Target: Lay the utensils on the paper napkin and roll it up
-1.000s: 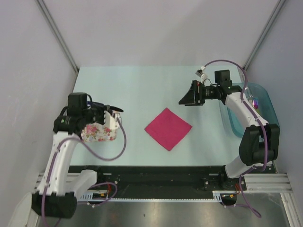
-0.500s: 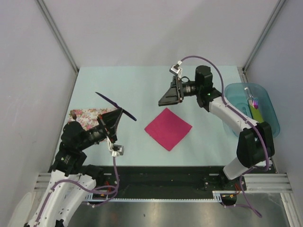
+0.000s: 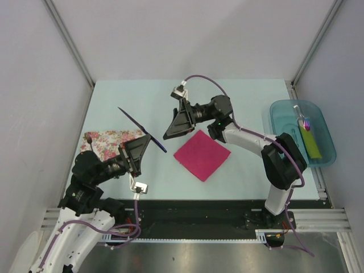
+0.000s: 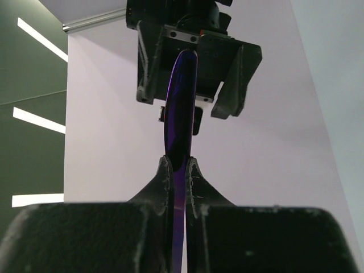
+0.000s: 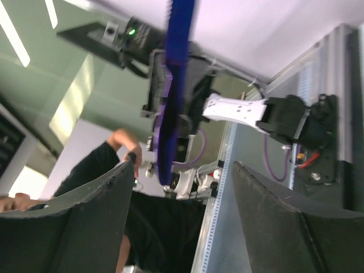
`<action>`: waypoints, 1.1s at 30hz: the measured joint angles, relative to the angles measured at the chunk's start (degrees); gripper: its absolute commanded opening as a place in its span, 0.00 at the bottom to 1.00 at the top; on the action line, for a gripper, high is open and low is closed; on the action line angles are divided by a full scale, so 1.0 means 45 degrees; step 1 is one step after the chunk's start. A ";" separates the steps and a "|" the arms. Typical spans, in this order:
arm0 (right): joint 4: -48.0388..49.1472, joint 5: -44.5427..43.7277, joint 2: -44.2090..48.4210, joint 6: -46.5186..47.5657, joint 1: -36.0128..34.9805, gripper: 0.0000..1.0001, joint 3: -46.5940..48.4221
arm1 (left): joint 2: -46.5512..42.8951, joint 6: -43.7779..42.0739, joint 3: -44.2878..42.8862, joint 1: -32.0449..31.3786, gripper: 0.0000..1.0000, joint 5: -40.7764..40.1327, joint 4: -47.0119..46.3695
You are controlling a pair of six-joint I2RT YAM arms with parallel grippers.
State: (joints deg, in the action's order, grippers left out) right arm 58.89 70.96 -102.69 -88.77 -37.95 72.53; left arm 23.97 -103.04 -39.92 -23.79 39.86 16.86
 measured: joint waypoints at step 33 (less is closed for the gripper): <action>0.3424 -0.0257 -0.1375 -0.3079 -0.1841 0.36 0.0913 | 0.0005 -0.1117 0.0398 -0.0437 0.00 0.0301 -0.0389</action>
State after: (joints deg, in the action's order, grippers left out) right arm 74.30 69.80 -108.88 -102.63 -46.24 76.64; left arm 23.99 -108.07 -38.13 -25.76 41.21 15.11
